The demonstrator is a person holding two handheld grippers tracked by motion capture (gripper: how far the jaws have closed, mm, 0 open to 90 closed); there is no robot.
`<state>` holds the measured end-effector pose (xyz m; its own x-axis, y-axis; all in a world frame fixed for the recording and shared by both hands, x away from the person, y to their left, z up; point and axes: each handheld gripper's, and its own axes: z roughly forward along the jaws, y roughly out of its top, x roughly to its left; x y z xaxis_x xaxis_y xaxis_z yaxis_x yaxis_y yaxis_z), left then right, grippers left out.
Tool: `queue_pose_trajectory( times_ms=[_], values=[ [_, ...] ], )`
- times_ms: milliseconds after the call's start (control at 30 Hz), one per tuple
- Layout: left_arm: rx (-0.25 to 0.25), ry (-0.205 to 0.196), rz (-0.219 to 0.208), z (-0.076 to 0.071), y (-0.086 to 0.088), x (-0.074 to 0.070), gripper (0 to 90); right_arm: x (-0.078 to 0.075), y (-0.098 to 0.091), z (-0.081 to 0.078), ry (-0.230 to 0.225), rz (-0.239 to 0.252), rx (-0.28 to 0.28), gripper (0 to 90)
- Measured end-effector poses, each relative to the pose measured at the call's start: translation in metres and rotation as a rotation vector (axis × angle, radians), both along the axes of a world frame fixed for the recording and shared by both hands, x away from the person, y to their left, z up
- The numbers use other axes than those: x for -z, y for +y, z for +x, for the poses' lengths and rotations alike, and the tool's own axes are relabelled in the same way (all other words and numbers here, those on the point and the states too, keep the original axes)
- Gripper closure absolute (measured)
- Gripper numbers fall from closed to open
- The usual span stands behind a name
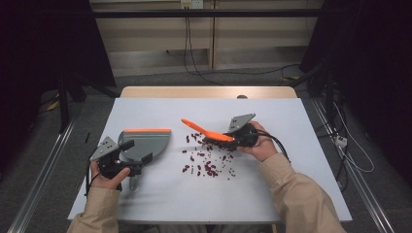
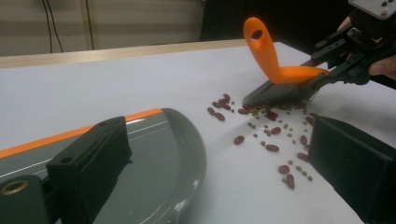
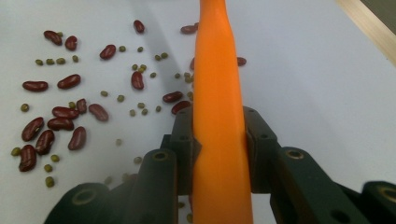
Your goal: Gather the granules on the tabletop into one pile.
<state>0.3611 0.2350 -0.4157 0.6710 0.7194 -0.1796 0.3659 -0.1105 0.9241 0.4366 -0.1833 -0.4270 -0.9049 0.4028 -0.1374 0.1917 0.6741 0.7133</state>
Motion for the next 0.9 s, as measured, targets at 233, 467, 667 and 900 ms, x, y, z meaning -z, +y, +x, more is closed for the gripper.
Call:
queue_pose_trajectory(
  times_ms=[233, 467, 667, 900],
  values=[
    [0.001, -0.001, 0.0, 0.0, 0.0, 0.0, 5.5, -0.001, 0.001, -0.009, 0.003, 0.0, -0.009, 70.5],
    [0.01, -0.003, -0.002, -0.001, -0.001, 0.0, 5.5, -0.001, 0.001, -0.014, 0.003, 0.006, -0.011, 70.5],
    [0.015, -0.003, 0.001, 0.0, -0.002, 0.0, 5.5, -0.002, 0.002, -0.016, -0.03, 0.015, 0.013, 70.9],
    [0.024, -0.001, 0.003, -0.001, -0.004, -0.001, 5.5, -0.009, -0.004, -0.009, -0.056, 0.083, 0.064, 71.2]
  ],
)
